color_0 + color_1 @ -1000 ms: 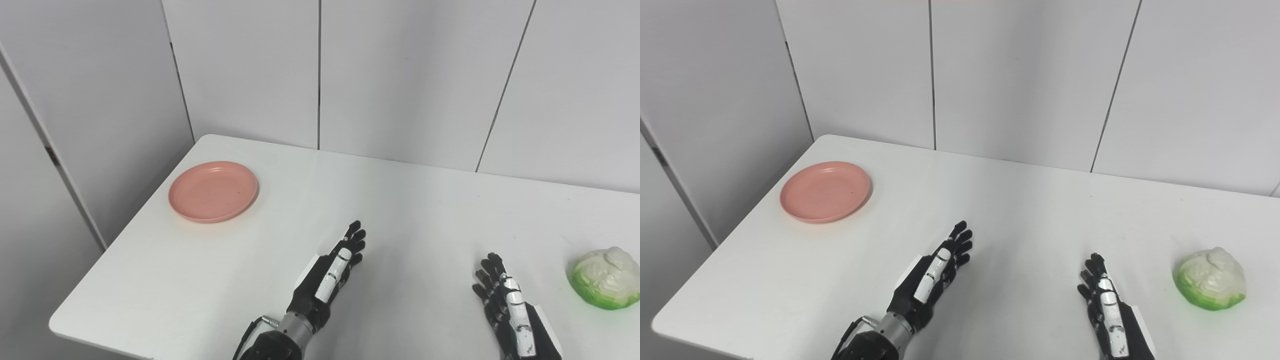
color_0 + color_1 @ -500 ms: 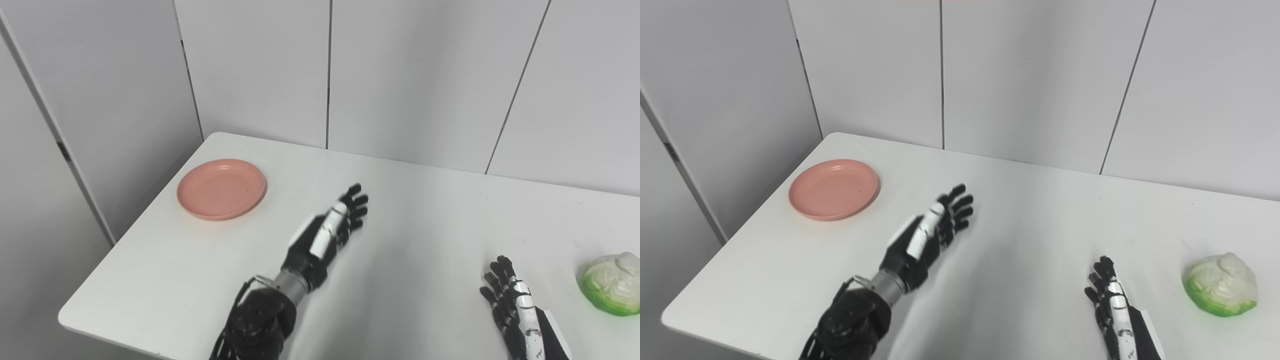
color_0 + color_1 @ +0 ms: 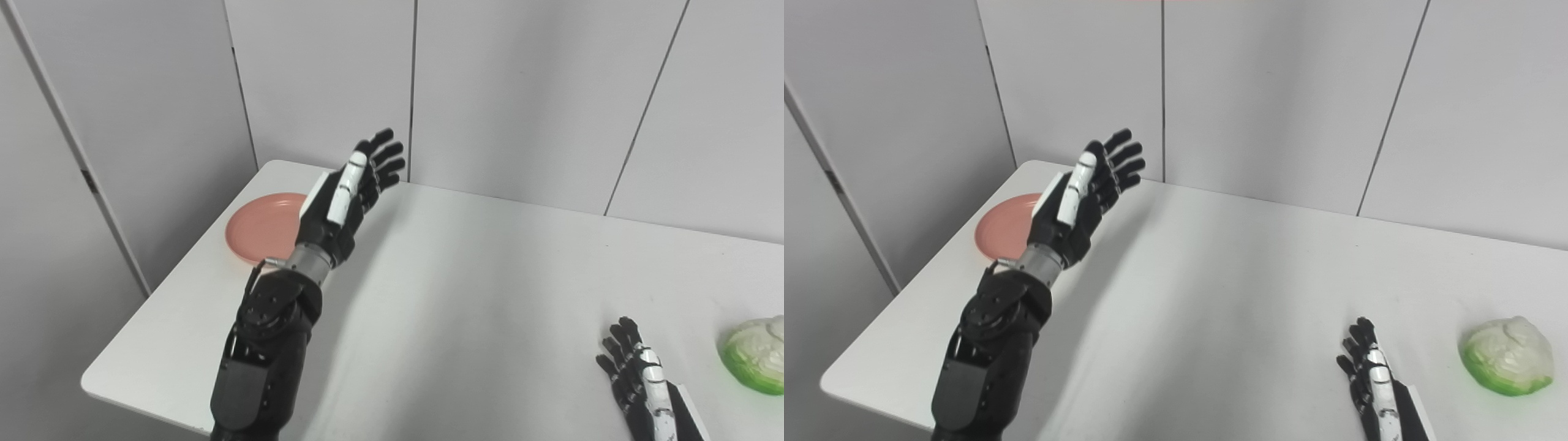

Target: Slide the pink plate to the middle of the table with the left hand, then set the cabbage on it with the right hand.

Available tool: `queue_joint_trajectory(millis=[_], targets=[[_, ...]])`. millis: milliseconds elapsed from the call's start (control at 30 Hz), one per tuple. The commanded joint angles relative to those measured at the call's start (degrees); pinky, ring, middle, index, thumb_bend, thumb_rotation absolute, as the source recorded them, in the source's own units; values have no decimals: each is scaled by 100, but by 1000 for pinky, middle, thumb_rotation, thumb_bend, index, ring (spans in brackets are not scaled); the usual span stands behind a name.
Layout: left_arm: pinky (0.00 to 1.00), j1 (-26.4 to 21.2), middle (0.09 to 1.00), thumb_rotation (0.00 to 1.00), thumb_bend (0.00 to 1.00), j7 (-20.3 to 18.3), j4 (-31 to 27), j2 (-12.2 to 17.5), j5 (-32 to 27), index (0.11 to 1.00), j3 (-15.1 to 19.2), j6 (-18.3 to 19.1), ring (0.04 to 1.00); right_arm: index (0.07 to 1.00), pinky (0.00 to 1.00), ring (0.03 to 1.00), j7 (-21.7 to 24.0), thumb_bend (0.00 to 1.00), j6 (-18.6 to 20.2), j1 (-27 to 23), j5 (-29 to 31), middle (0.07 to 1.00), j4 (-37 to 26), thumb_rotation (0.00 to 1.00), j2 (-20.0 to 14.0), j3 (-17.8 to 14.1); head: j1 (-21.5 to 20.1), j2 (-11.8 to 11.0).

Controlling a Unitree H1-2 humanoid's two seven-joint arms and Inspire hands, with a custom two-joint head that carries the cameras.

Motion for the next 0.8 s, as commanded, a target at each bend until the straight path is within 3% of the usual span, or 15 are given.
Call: queue_joint_trajectory(millis=[0,167,767], targets=[[873,-342,879,971,451,104,90,215,8,868,141,-185,881,1000,1000,1000,16,212,115,-78,32,1000,-72,1000,-20,-50,16,-11],[840,-588,866,975,455,127,645,589,-52,858,496,-514,866,1000,1000,1000,30,215,134,-73,63,1000,-90,1000,-46,-47,67,-22],[847,-1026,867,1000,429,210,1969,1466,-659,852,1417,-626,861,1000,1000,1000,22,218,241,-34,59,1000,-217,1000,-93,-12,192,-20]])
